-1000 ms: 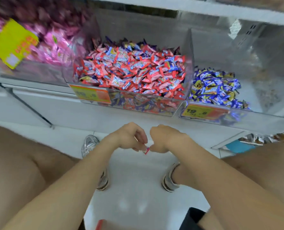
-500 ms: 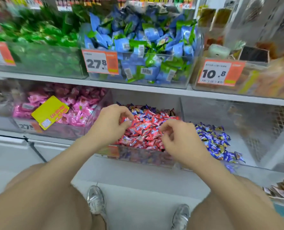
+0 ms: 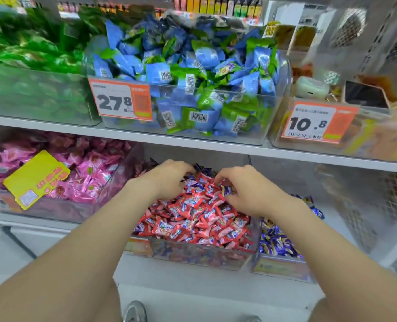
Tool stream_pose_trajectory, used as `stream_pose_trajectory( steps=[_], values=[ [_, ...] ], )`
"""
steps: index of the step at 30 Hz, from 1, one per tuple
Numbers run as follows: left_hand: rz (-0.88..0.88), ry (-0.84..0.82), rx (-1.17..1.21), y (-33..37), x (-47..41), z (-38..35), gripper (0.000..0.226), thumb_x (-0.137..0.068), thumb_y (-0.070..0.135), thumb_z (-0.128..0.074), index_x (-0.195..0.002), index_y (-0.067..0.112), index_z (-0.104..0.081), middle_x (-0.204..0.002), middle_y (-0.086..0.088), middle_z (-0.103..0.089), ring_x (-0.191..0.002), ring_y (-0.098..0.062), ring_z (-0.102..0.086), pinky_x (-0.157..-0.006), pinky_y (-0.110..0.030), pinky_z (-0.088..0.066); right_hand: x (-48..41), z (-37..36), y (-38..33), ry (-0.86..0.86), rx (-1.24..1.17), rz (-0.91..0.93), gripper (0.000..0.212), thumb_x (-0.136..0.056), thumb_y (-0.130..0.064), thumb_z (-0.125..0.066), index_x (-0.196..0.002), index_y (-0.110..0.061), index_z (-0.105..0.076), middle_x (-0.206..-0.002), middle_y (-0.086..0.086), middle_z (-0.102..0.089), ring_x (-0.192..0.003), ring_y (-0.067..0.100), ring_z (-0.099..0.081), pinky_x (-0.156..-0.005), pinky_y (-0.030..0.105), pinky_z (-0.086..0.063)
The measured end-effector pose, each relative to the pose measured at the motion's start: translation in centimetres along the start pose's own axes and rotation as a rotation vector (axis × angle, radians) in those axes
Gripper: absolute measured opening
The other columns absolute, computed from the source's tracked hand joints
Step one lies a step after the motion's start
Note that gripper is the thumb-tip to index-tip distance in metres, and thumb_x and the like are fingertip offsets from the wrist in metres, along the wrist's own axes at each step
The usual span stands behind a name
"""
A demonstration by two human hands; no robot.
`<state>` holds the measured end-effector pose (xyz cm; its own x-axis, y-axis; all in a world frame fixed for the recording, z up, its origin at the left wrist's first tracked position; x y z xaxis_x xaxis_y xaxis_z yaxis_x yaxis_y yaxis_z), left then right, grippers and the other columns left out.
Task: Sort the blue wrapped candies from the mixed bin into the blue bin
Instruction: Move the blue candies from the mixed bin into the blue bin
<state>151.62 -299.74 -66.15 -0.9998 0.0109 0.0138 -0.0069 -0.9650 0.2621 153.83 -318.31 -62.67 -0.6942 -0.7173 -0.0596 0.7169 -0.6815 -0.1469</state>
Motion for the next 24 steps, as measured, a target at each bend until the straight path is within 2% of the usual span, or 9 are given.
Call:
stream_pose_trajectory(
  steps=[4, 8, 10, 12, 15, 17, 19, 22, 24],
  values=[
    [0.072, 0.113, 0.05, -1.0, -0.8, 1.5, 0.035, -0.094, 0.024, -0.077, -0.128, 0.027, -0.072, -0.121, -0.004, -0.071, -0.108, -0.025, -0.066, -0.095, -0.033, -0.053, -0.7, -0.5, 0.5, 0.072, -0.015, -0.055, 0.023, -0.096, -0.031, -0.074, -0.117, -0.023, -0.074, -0.113, 0.004, -0.068, -0.111, 0.026, -0.063, -0.09, 0.037, -0.052],
    [0.088, 0.168, 0.13, -2.0, -0.4, 1.6, 0.029, -0.103, 0.025, -0.062, -0.131, 0.019, -0.067, -0.116, -0.008, -0.072, -0.101, -0.031, -0.067, -0.086, -0.038, -0.054, -0.4, -0.7, 0.9, 0.149, -0.085, -0.177, 0.024, -0.098, -0.038, -0.072, -0.108, -0.016, -0.071, -0.109, 0.009, -0.064, -0.103, 0.032, -0.063, -0.085, 0.038, -0.051],
    [0.099, 0.18, 0.152, -2.4, 0.0, 1.6, 0.026, -0.107, 0.021, -0.05, -0.128, 0.013, -0.062, -0.097, -0.009, -0.066, -0.082, -0.03, -0.064, -0.067, -0.035, -0.047, -0.4, -0.7, 0.4, 0.18, -0.119, -0.208, 0.019, -0.101, -0.032, -0.068, -0.108, -0.014, -0.068, -0.107, 0.011, -0.063, -0.099, 0.035, -0.064, -0.084, 0.04, -0.053],
    [0.105, 0.189, 0.189, -2.6, 0.5, 1.6, 0.025, -0.108, 0.02, -0.042, -0.127, 0.011, -0.055, -0.084, -0.01, -0.059, -0.066, -0.026, -0.058, -0.056, -0.035, -0.041, -0.7, -0.5, -0.6, 0.227, -0.164, -0.182, 0.01, -0.1, -0.014, -0.06, -0.109, -0.015, -0.066, -0.105, 0.011, -0.067, -0.097, 0.035, -0.066, -0.084, 0.045, -0.055],
    [0.076, 0.214, 0.209, -2.5, 1.0, 1.6, 0.025, -0.108, 0.02, -0.038, -0.13, 0.015, -0.049, -0.083, -0.012, -0.057, -0.067, -0.028, -0.056, -0.059, -0.039, -0.041, -2.0, -1.0, -2.6, 0.162, -0.241, -0.078, 0.028, -0.095, -0.003, -0.05, -0.11, -0.015, -0.071, -0.108, 0.008, -0.065, -0.099, 0.025, -0.062, -0.09, 0.036, -0.051],
    [0.095, 0.225, 0.184, -3.0, 1.0, 1.5, 0.021, -0.107, 0.023, -0.038, -0.108, 0.009, -0.053, -0.08, -0.01, -0.054, -0.07, -0.035, -0.054, -0.062, -0.039, -0.038, -3.1, -1.7, -3.4, 0.08, -0.236, -0.08, 0.026, -0.096, -0.012, -0.048, -0.102, -0.013, -0.073, -0.103, 0.01, -0.062, -0.095, 0.026, -0.06, -0.088, 0.036, -0.051],
    [0.095, 0.252, 0.131, -3.1, 1.2, 1.9, 0.028, -0.106, 0.03, -0.036, -0.089, 0.012, -0.048, -0.076, -0.009, -0.052, -0.069, -0.036, -0.052, -0.063, -0.042, -0.039, -4.1, -2.7, -3.2, -0.001, -0.174, -0.151, 0.022, -0.095, -0.024, -0.049, -0.09, -0.013, -0.067, -0.095, 0.013, -0.059, -0.088, 0.034, -0.06, -0.083, 0.043, -0.055],
    [0.087, 0.3, 0.086, -3.5, 1.2, 2.6, 0.036, -0.103, 0.035, -0.033, -0.077, 0.014, -0.045, -0.067, -0.007, -0.049, -0.061, -0.031, -0.047, -0.059, -0.043, -0.037, -4.6, -3.1, -2.7, -0.112, -0.042, -0.23, 0.022, -0.095, -0.036, -0.055, -0.099, -0.015, -0.062, -0.101, 0.012, -0.059, -0.096, 0.038, -0.06, -0.088, 0.045, -0.054],
    [0.067, 0.314, 0.022, -3.5, 1.4, 2.7, 0.031, -0.104, 0.034, -0.039, -0.083, 0.014, -0.051, -0.065, -0.006, -0.045, -0.058, -0.032, -0.045, -0.055, -0.044, -0.039, -5.1, -3.0, -2.4, -0.09, -0.061, -0.245, 0.024, -0.091, -0.034, -0.06, -0.107, -0.016, -0.064, -0.104, 0.01, -0.063, -0.1, 0.037, -0.063, -0.092, 0.045, -0.055]
  ],
)
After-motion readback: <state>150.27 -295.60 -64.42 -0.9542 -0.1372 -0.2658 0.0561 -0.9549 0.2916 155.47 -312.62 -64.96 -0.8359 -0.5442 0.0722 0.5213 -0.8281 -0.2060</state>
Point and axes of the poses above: each hand's wrist, its own x-axis away from the middle knuckle, its own z-axis out of the back of the hand, y = z × x, the point moved 7 cm from there along -x, towards the middle knuckle
